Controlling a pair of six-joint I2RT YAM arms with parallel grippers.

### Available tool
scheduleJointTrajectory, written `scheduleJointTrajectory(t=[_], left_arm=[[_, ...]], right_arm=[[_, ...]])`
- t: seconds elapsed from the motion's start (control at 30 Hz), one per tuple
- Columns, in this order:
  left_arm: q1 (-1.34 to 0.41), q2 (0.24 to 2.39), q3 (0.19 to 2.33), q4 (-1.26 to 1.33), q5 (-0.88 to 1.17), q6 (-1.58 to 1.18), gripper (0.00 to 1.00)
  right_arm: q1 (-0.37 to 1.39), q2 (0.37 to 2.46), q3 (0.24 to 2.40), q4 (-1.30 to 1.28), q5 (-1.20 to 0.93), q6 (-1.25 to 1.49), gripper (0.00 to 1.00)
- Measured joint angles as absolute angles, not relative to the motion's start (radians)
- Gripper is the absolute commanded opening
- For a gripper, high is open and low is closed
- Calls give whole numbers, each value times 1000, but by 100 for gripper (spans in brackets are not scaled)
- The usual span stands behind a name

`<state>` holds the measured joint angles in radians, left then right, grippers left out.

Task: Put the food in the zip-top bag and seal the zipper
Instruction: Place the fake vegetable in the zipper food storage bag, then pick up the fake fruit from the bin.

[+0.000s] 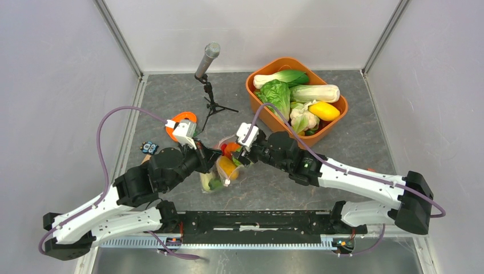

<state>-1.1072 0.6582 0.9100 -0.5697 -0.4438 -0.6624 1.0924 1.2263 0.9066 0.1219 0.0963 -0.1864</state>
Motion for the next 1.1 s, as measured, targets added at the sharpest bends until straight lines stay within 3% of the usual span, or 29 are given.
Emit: scheduleJointTrajectory(t=[0.13, 0.43, 0.73, 1.1], left_arm=[[-1107, 656, 910, -570, -444, -662, 2], [-1107, 638, 910, -573, -445, -662, 2], [-1107, 623, 910, -574, -446, -663, 2], [-1107, 622, 910, -574, -446, -663, 2]], right_arm=[[1093, 1208, 901, 99, 111, -188, 80], [1093, 934, 789, 220, 76, -164, 75], [1068, 874, 756, 226, 397, -146, 72], [686, 942, 819, -25, 520, -91, 89]])
